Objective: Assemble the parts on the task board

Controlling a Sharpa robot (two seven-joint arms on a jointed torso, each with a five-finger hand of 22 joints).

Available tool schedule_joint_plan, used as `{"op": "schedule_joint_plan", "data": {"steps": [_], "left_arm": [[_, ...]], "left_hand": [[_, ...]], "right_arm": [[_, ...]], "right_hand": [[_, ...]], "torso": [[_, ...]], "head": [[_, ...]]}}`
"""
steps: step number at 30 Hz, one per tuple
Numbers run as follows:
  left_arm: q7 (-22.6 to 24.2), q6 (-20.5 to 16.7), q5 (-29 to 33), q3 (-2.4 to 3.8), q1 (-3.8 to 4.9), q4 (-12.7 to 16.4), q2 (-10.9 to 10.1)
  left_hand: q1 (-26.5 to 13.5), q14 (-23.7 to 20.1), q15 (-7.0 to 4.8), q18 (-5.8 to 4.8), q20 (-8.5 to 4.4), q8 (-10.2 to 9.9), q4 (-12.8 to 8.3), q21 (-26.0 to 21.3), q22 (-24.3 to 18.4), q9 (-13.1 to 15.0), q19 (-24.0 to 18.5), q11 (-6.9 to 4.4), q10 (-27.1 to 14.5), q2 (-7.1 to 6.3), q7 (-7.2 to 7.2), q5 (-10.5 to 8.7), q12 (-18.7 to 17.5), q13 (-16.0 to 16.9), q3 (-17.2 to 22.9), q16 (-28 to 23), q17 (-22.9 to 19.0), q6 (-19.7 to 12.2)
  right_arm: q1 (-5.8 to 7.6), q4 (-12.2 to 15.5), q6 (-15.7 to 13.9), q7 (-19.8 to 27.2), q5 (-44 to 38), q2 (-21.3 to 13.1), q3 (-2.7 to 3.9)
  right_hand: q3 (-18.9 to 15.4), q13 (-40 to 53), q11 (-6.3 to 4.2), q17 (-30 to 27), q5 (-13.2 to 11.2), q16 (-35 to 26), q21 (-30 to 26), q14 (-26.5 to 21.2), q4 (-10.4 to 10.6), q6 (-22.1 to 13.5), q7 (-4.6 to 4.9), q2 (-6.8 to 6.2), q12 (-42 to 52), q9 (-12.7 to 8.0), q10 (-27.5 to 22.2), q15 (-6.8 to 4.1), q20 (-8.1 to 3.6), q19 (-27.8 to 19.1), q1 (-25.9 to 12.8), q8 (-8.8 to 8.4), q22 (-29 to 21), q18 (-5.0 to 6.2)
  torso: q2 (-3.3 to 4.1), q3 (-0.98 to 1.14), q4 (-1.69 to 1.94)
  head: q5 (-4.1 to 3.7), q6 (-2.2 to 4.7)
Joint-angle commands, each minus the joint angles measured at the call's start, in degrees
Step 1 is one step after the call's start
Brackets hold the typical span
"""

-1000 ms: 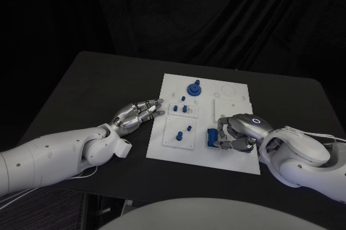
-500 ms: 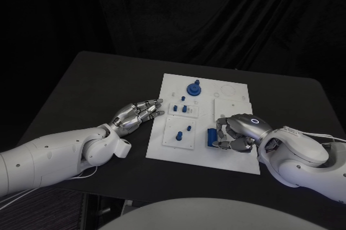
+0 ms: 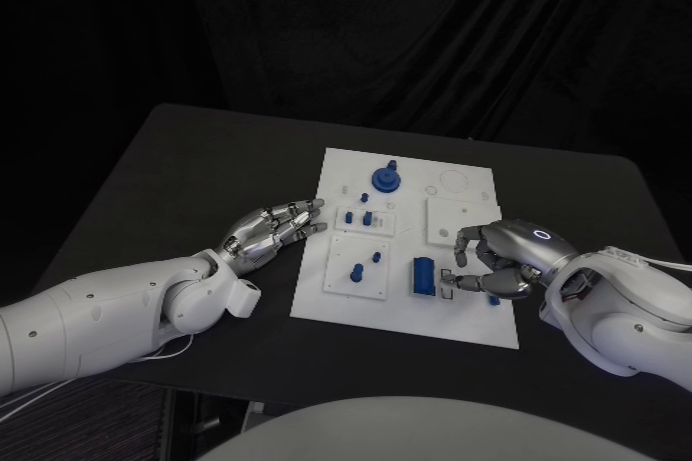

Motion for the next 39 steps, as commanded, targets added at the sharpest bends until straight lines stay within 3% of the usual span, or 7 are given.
{"op": "schedule_joint_plan", "data": {"steps": [1,3,4,5,14,23,39], "left_arm": [[-1.4,-0.5,-0.1,-0.30,-0.49,-0.2,0.0],[-1.4,-0.6,-0.1,-0.30,-0.49,-0.2,0.0],[-1.4,-0.6,-0.1,-0.30,-0.49,-0.1,-0.1],[-1.4,-0.6,-0.1,-0.30,-0.49,-0.1,-0.1],[-1.3,-0.9,-0.1,-0.30,-0.49,0.2,-0.3],[-1.2,-0.7,-0.1,-0.30,-0.52,0.1,-0.1],[-1.2,-0.6,-0.1,-0.30,-0.62,0.2,-0.3]], "left_hand": [[-0.6,0.2,0.20,-0.72,0.34,0.2,0.1,-0.1,0.1,0.0,0.1,0.42,0.2,-0.08,0.39,-0.15,0.4,0.1,0.3,0.2,0.1,0.2],[-0.6,0.2,0.20,-0.72,0.34,0.2,0.1,-0.1,0.1,0.0,0.1,0.42,0.2,-0.08,0.39,-0.15,0.4,0.1,0.3,0.2,0.1,0.2],[-0.6,0.2,0.18,-0.71,0.34,0.3,0.0,-0.1,0.1,0.1,0.2,0.52,0.3,-0.09,0.36,-0.11,0.4,0.1,0.4,0.2,0.1,0.2],[-0.6,0.2,0.18,-0.71,0.34,0.3,0.0,-0.1,0.1,0.1,0.2,0.52,0.3,-0.09,0.36,-0.11,0.4,0.1,0.4,0.2,0.1,0.2],[-0.6,0.2,0.17,-0.70,0.34,0.3,0.0,-0.1,0.1,0.1,0.2,0.58,0.4,-0.11,0.35,-0.10,0.5,0.1,0.4,0.3,0.1,0.3],[-0.6,0.2,0.14,-0.68,0.33,0.3,0.0,0.0,0.0,0.1,0.2,0.73,0.4,-0.19,0.35,-0.02,0.6,0.1,0.4,0.3,0.1,0.4],[-0.6,0.2,0.13,-0.67,0.34,0.3,0.0,0.0,0.1,0.1,0.2,0.82,0.5,-0.21,0.35,0.04,0.6,0.1,0.4,0.3,0.1,0.3]], "right_arm": [[0.66,0.5,-0.2,-1.6,3.8,-1.4,-0.03],[0.91,0.5,0.5,-2.5,4.2,-2.1,-0.04],[1.03,0.5,1.0,-3.4,4.4,-2.5,-0.04],[1.09,0.5,1.3,-4.0,4.4,-2.8,-0.04],[1.36,0.0,6.4,-13.0,-0.2,-5.6,-0.09],[0.40,-0.8,8.7,-16.4,-2.0,-4.7,-0.12],[-1.53,-1.9,10.6,-17.8,-2.4,-2.6,-0.12]], "right_hand": [[0.3,15.1,0.37,10.0,0.2,0.3,0.3,4.8,0.1,0.6,0.11,0.36,0.1,-0.6,6.0,0.53,0.26,1.9,-0.7,-0.92,12.1,-0.01],[0.6,15.1,0.49,10.1,0.1,0.3,0.4,4.8,0.0,1.1,0.22,1.45,0.1,-1.4,6.0,0.61,0.34,1.9,-1.5,-2.06,12.2,-0.05],[1.7,15.1,0.60,10.6,0.0,0.5,0.9,4.9,-0.2,2.2,0.44,4.07,0.1,-3.1,6.0,0.76,0.41,2.1,-1.7,-4.57,12.3,-0.15],[1.8,15.1,0.78,10.8,-0.1,0.7,1.2,5.0,-0.3,3.8,0.54,4.53,0.1,-4.8,6.0,0.85,0.54,2.3,-1.4,-7.16,12.4,-0.22],[0.9,15.1,1.45,11.8,-0.1,1.1,3.1,5.2,-0.3,6.8,1.40,4.13,0.1,-9.1,6.0,1.41,1.03,3.1,-1.1,-15.63,13.0,-0.64],[0.8,15.1,1.54,11.8,-0.1,1.1,3.2,5.3,-0.3,7.4,1.46,4.16,0.1,-9.4,6.0,1.50,1.11,3.2,-1.3,-16.29,13.0,-0.66],[0.7,15.1,1.53,11.6,-0.1,1.0,3.3,5.2,-0.3,8.4,1.40,4.46,0.1,-9.5,6.0,1.52,1.17,3.2,-1.6,-16.69,13.0,-0.67]], "torso": [[-0.05,0.02,-0.10],[-0.09,0.00,-0.13],[-0.11,-0.02,-0.12],[-0.12,-0.03,-0.11],[-0.23,-0.26,0.02],[-0.01,-0.04,0.20],[0.04,0.08,0.11]], "head": [[-0.20,-0.01],[-0.24,-0.01],[-0.33,-0.01],[-0.40,-0.01],[-1.80,-0.01],[-3.07,-0.01],[-3.46,-0.01]]}}
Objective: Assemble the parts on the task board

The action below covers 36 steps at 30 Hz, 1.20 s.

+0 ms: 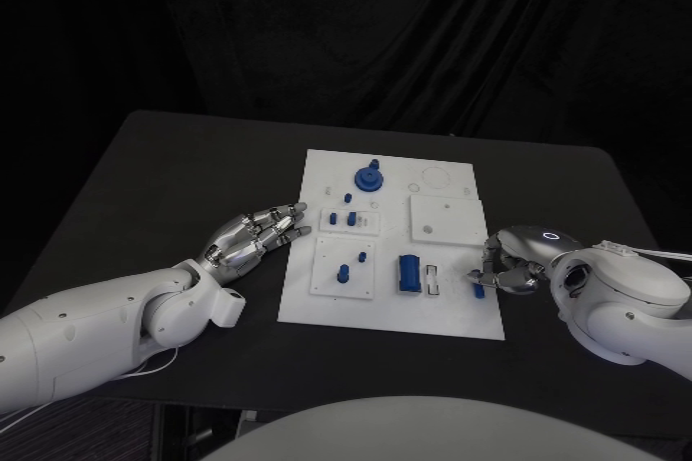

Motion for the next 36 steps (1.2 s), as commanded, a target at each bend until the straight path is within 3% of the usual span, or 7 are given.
{"op": "schedule_joint_plan", "data": {"steps": [1,12,21,32,34,36], "left_arm": [[-1.4,-0.6,-0.1,-0.28,-0.44,-0.2,0.0],[-1.5,-0.5,-0.1,-0.28,-0.47,-0.2,-0.1],[-1.6,-0.4,-0.1,-0.28,-0.51,-0.3,0.1],[-1.7,-0.3,-0.1,-0.28,-0.55,-0.4,0.1],[-1.7,-0.3,-0.1,-0.28,-0.55,-0.4,0.1],[-1.7,-0.3,-0.1,-0.28,-0.56,-0.4,0.1]], "left_hand": [[-0.6,0.2,0.13,-1.02,0.41,0.3,0.0,-0.2,0.0,0.1,0.1,0.39,0.0,-0.20,0.13,0.04,0.3,0.1,0.4,0.3,0.1,0.1],[-0.6,0.2,0.13,-1.02,0.41,0.3,0.0,-0.2,0.0,0.1,0.1,0.39,0.0,-0.20,0.13,0.04,0.3,0.1,0.4,0.3,0.1,0.1],[-0.6,0.2,0.13,-1.01,0.42,0.3,-0.1,-0.2,0.0,0.1,0.1,0.47,0.0,-0.24,0.17,0.04,0.3,0.1,0.5,0.3,0.1,0.0],[-0.5,0.2,0.13,-1.01,0.42,0.3,-0.1,-0.2,-0.1,0.1,0.1,0.49,0.1,-0.25,0.20,0.05,0.3,0.1,0.6,0.3,0.1,0.1],[-0.5,0.2,0.13,-1.01,0.42,0.3,-0.1,-0.2,-0.1,0.1,0.1,0.49,0.1,-0.25,0.20,0.05,0.3,0.1,0.6,0.3,0.1,0.1],[-0.5,0.2,0.13,-1.01,0.42,0.3,-0.1,-0.2,-0.1,0.1,0.1,0.49,0.1,-0.25,0.20,0.05,0.3,0.1,0.6,0.3,0.1,0.1]], "right_arm": [[-0.30,-0.1,1.8,-2.3,-0.8,0.0,0.00],[-0.93,0.1,2.9,-3.0,-2.4,0.2,0.00],[-1.20,-0.3,2.4,-1.9,-2.5,1.1,0.00],[-1.94,-1.6,2.5,-0.8,-1.8,2.5,0.00],[-2.14,-1.8,2.7,-0.8,-1.6,2.7,0.00],[-2.30,-2.0,2.7,-0.8,-1.6,2.8,0.00]], "right_hand": [[-0.3,15.1,0.31,11.6,-0.1,0.2,0.2,5.3,0.1,0.5,-0.04,0.02,0.1,-0.1,6.0,0.32,0.34,3.2,-0.3,-0.37,13.0,-0.66],[-0.3,15.1,0.31,11.4,-0.1,0.1,0.1,5.2,0.0,0.5,-0.05,0.02,0.1,-0.1,6.0,0.32,0.34,3.1,-0.3,-0.40,12.9,-0.62],[0.1,15.1,0.19,11.2,-0.1,0.0,-0.1,5.2,-0.6,1.3,-0.18,0.13,0.1,-0.3,6.0,0.22,0.30,3.1,1.2,-1.30,12.9,-0.58],[2.5,15.1,-0.13,11.3,0.0,0.0,-0.3,5.2,-4.1,3.8,-0.56,1.31,0.1,-1.3,6.0,-0.06,0.06,2.9,7.2,-4.45,12.8,-0.52],[3.7,15.1,-0.27,11.3,0.1,0.0,-0.3,5.2,-5.1,4.3,-0.71,1.76,0.1,-1.5,6.0,-0.18,-0.05,2.9,8.6,-5.24,12.8,-0.51],[7.8,15.1,-0.72,11.2,0.4,-0.1,-0.3,5.2,-6.7,5.4,-1.09,1.81,0.1,-1.7,6.0,-0.59,-0.42,2.9,11.1,-6.07,12.8,-0.50]], "torso": [[-0.02,0.03,0.09],[0.00,-0.10,0.02],[-0.01,0.01,0.02],[0.00,-0.03,0.00],[-0.01,-0.04,0.02],[-0.02,-0.03,0.03]], "head": [[-0.13,-0.01],[0.03,-0.01],[-0.02,-0.01],[0.28,-0.01],[0.24,-0.01],[0.32,-0.01]]}}
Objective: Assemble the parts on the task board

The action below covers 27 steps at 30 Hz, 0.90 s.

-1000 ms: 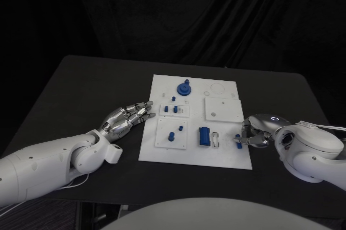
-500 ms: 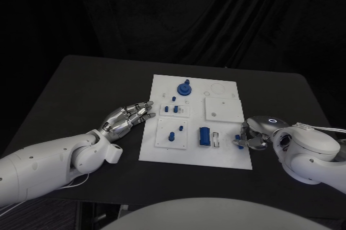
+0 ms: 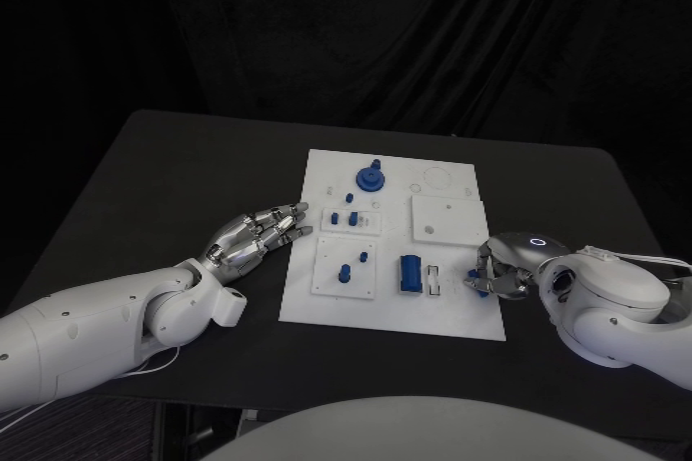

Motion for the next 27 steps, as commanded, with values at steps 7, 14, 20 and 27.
{"op": "schedule_joint_plan", "data": {"steps": [7,14,20,27], "left_arm": [[-1.8,-0.3,-0.1,-0.30,-0.53,-0.3,0.1],[-1.8,-0.2,-0.1,-0.30,-0.60,-0.4,0.1],[-1.7,-0.2,-0.1,-0.30,-0.64,-0.4,0.1],[-1.7,-0.2,-0.1,-0.30,-0.67,-0.5,0.2]], "left_hand": [[-0.5,0.2,0.13,-0.62,0.47,0.3,0.1,-0.2,-0.1,0.1,0.1,0.52,0.1,-0.25,0.21,0.07,0.3,0.1,0.4,0.3,0.1,0.0],[-0.5,0.2,0.14,-0.62,0.48,0.3,0.0,-0.2,-0.1,0.0,0.0,0.56,0.1,-0.24,0.24,0.07,0.4,0.1,0.5,0.3,0.1,0.0],[-0.5,0.2,0.14,-0.62,0.48,0.3,0.0,-0.2,-0.1,0.0,0.0,0.56,0.1,-0.24,0.24,0.07,0.4,0.1,0.5,0.3,0.1,0.0],[-0.4,0.2,0.14,-0.61,0.49,0.3,0.0,-0.2,-0.1,0.0,0.0,0.67,0.1,-0.22,0.25,0.10,0.4,0.1,0.5,0.3,0.1,0.0]], "right_arm": [[-0.97,-0.7,0.0,-0.3,0.5,0.3,-0.41],[-1.00,0.0,-4.0,0.1,8.9,-0.1,-0.38],[-0.18,0.8,-8.4,1.3,21.4,-0.6,-0.34],[2.71,1.2,-11.6,2.8,39.1,-0.5,-0.33]], "right_hand": [[18.5,15.1,-0.94,11.0,0.3,-0.1,-0.2,5.1,-5.1,2.1,-0.84,-3.85,0.1,2.2,6.0,-0.79,-0.77,2.9,0.3,-0.61,12.8,-0.53],[21.5,15.1,-1.08,10.6,0.1,-0.3,-0.3,5.1,-6.3,2.1,-0.80,-4.75,0.1,3.5,6.0,-0.89,-0.75,2.9,-1.4,-0.07,12.8,-0.49],[22.4,15.1,-1.12,9.9,0.1,-0.7,-1.1,4.9,-6.5,2.0,-0.84,-4.99,0.1,4.0,6.0,-0.92,-0.78,2.5,-2.4,0.14,12.5,-0.30],[23.1,15.1,-1.14,9.6,0.0,-0.8,-1.5,4.9,-6.3,1.7,-0.87,-5.02,0.1,4.6,6.0,-0.96,-0.81,2.3,-4.2,0.30,12.4,-0.20]], "torso": [[-0.02,-0.02,0.07],[-0.02,-0.02,0.04],[-0.01,0.00,-0.01],[-0.07,0.01,-0.08]], "head": [[0.08,-0.01],[0.18,-0.01],[0.24,-0.01],[0.24,-0.01]]}}
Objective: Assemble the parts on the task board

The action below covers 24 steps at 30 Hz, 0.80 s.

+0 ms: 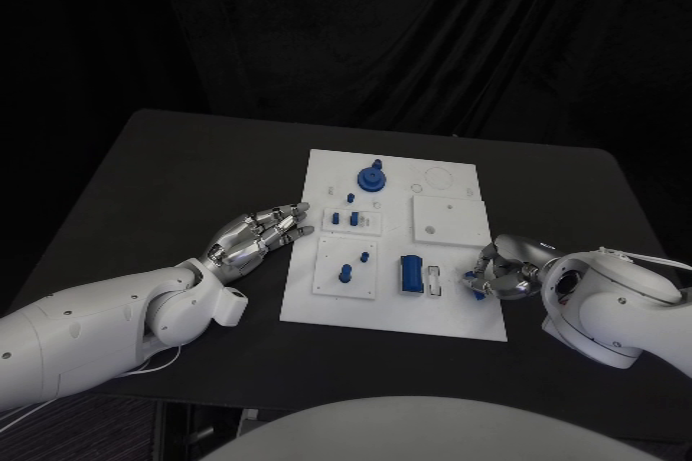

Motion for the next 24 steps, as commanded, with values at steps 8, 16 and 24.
{"op": "schedule_joint_plan", "data": {"steps": [8,16,24], "left_arm": [[-1.8,-0.3,-0.1,-0.34,-0.54,-0.5,0.5],[-1.8,-0.2,-0.1,-0.34,-0.60,-0.7,0.7],[-1.7,-0.2,-0.1,-0.34,-0.66,-0.6,0.7]], "left_hand": [[-0.4,0.2,0.14,-0.68,0.42,0.3,-0.1,-0.3,-0.1,0.0,0.1,0.52,0.0,-0.22,0.25,0.10,0.4,0.1,0.4,0.3,0.1,0.0],[-0.4,0.2,0.15,-0.68,0.42,0.3,-0.2,-0.3,-0.1,0.0,0.1,0.56,0.0,-0.21,0.26,0.10,0.3,0.0,0.4,0.3,0.1,-0.1],[-0.4,0.2,0.20,-0.70,0.44,0.2,-0.2,-0.3,-0.2,0.0,0.1,0.81,-0.1,-0.24,0.10,0.08,0.3,0.0,0.6,0.3,0.1,-0.5]], "right_arm": [[2.07,-0.6,-6.5,3.5,27.8,1.3,0.05],[2.27,-1.9,-7.3,5.4,31.5,2.9,0.04],[2.20,-3.0,-6.8,6.3,32.6,4.5,0.03]], "right_hand": [[6.0,15.1,-0.53,9.8,-0.3,-0.2,-0.2,5.0,-5.2,0.1,-0.88,0.12,0.2,0.7,6.0,-0.49,-0.48,2.3,-1.7,0.31,12.4,-0.20],[6.2,15.1,-0.46,10.0,-0.3,-0.1,-0.1,5.0,-5.0,-0.5,-0.78,0.28,0.2,1.1,6.0,-0.45,-0.46,2.3,-2.6,0.38,12.4,-0.21],[6.3,15.1,-0.42,10.1,-0.3,-0.1,-0.1,5.0,-5.0,-0.8,-0.73,0.37,0.2,1.2,6.0,-0.43,-0.45,2.3,-2.8,0.38,12.4,-0.22]], "torso": [[-0.03,-0.08,0.08],[-0.02,-0.15,0.18],[0.08,-0.19,0.18]], "head": [[0.14,-0.01],[0.05,-0.01],[0.64,-0.01]]}}
